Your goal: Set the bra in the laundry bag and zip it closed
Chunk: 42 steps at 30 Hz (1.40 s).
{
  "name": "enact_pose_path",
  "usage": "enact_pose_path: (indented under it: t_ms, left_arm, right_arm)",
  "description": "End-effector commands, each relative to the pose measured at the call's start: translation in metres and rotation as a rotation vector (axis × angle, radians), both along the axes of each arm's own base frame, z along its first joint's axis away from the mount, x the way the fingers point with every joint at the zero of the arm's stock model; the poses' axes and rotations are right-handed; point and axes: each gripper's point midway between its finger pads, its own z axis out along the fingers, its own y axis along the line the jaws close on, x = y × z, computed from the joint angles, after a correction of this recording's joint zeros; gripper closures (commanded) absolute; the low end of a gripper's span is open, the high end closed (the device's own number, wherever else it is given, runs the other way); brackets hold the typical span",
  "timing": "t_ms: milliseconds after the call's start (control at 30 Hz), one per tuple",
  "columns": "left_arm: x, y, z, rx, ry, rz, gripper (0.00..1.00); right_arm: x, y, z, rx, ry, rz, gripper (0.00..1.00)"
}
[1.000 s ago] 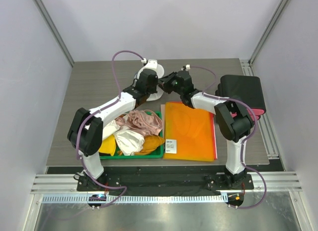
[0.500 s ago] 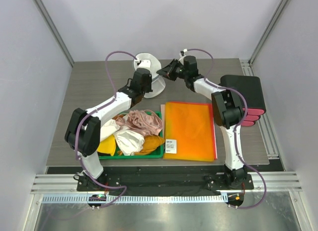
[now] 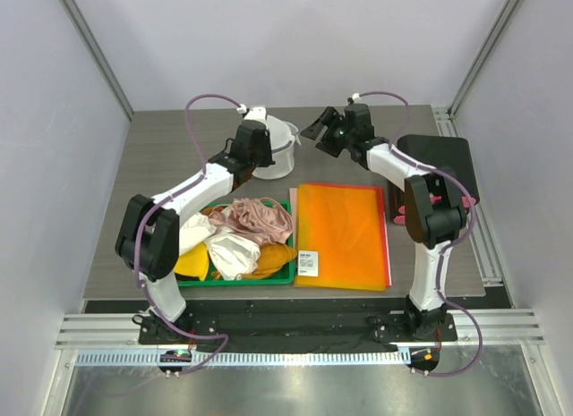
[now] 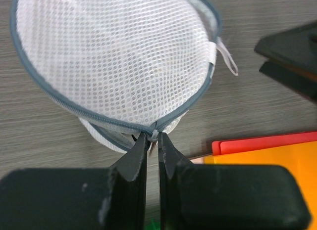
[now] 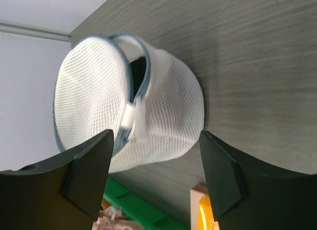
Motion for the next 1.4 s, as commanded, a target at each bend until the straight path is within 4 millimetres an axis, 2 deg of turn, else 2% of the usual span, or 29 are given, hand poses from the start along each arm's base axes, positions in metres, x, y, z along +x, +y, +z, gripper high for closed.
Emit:
enact_pose_path:
  t_ms: [0, 67, 100, 167, 233, 333, 433, 467, 533, 567, 633, 667, 733, 867, 967, 1000, 1033, 1067, 1133, 1233, 1267, 1333, 1367]
  left_arm:
    - [0.008, -0.015, 0.035, -0.107, -0.049, -0.02, 1.0]
    - [0.009, -0.016, 0.037, -0.119, -0.051, -0.022, 1.0]
    - [0.009, -0.017, 0.037, -0.124, -0.049, -0.024, 1.0]
    - [0.009, -0.017, 0.038, -0.129, -0.052, -0.025, 1.0]
    - [0.009, -0.019, 0.038, -0.138, -0.047, -0.033, 1.0]
    - [0.009, -0.021, 0.034, -0.145, -0.035, -0.046, 1.0]
    - [0.007, -0.023, 0.034, -0.151, -0.034, -0.059, 1.0]
    - [0.006, -0.025, 0.034, -0.155, -0.032, -0.067, 1.0]
    - [0.004, -0.026, 0.034, -0.159, -0.029, -0.076, 1.0]
    - [0.004, -0.026, 0.033, -0.161, -0.028, -0.08, 1.0]
    - [0.003, -0.026, 0.035, -0.163, -0.03, -0.082, 1.0]
    - [0.002, -0.026, 0.033, -0.161, -0.027, -0.087, 1.0]
    - [0.002, -0.024, 0.033, -0.159, -0.028, -0.084, 1.0]
    - [0.0, -0.02, 0.029, -0.133, -0.025, -0.08, 1.0]
    - [-0.001, -0.011, 0.029, -0.127, -0.026, -0.062, 1.0]
    - [-0.002, -0.003, 0.022, -0.13, -0.011, -0.042, 1.0]
    - [-0.001, 0.002, 0.024, -0.137, -0.017, -0.028, 1.0]
    - [-0.001, 0.006, 0.023, -0.143, -0.016, -0.015, 1.0]
    - [0.001, 0.024, 0.019, -0.152, -0.005, 0.034, 1.0]
    - [0.0, 0.045, 0.016, -0.147, -0.002, 0.096, 1.0]
    - [0.002, 0.053, 0.017, -0.14, -0.01, 0.126, 1.0]
    - [-0.003, 0.06, 0.018, -0.136, -0.018, 0.15, 1.0]
    - [-0.005, 0.066, 0.016, -0.125, -0.021, 0.174, 1.0]
  right_arm:
    - [-0.029, 0.005, 0.048, 0.056, -0.052, -0.053, 0.23]
    - [-0.034, 0.01, 0.052, 0.1, -0.057, -0.064, 0.22]
    - [-0.041, 0.012, 0.046, 0.151, -0.013, -0.084, 0.21]
    - [-0.045, 0.026, 0.054, 0.219, -0.03, -0.073, 0.2]
    - [-0.048, 0.035, 0.047, 0.256, 0.008, -0.086, 0.2]
    - [-0.045, 0.046, 0.052, 0.315, -0.001, -0.095, 0.2]
    - [-0.043, 0.06, 0.05, 0.317, 0.005, -0.091, 0.2]
    - [-0.042, 0.064, 0.043, 0.306, 0.02, -0.089, 0.21]
    - [-0.038, 0.069, 0.047, 0.302, 0.009, -0.095, 0.23]
    - [-0.038, 0.073, 0.038, 0.29, 0.027, -0.094, 0.26]
    - [-0.034, 0.076, 0.04, 0.299, 0.028, -0.096, 0.3]
    - [-0.034, 0.078, 0.041, 0.307, 0.031, -0.097, 0.36]
    - [-0.031, 0.079, 0.036, 0.302, 0.036, -0.106, 0.38]
    - [-0.026, 0.079, 0.033, 0.293, 0.04, -0.113, 0.64]
    - [-0.021, 0.075, 0.031, 0.259, 0.032, -0.111, 0.76]
    - [-0.019, 0.073, 0.031, 0.245, 0.023, -0.106, 0.79]
    - [-0.015, 0.067, 0.028, 0.235, 0.024, -0.112, 0.82]
    - [-0.014, 0.067, 0.03, 0.236, 0.016, -0.095, 0.9]
    - [-0.009, 0.062, 0.029, 0.212, 0.002, -0.073, 0.97]
    - [0.004, 0.054, 0.03, 0.213, -0.031, -0.02, 0.99]
    - [0.013, 0.048, 0.03, 0.21, -0.039, -0.013, 0.99]
    - [0.018, 0.044, 0.025, 0.196, -0.034, 0.018, 0.99]
    - [0.029, 0.037, 0.028, 0.185, -0.06, 0.023, 0.99]
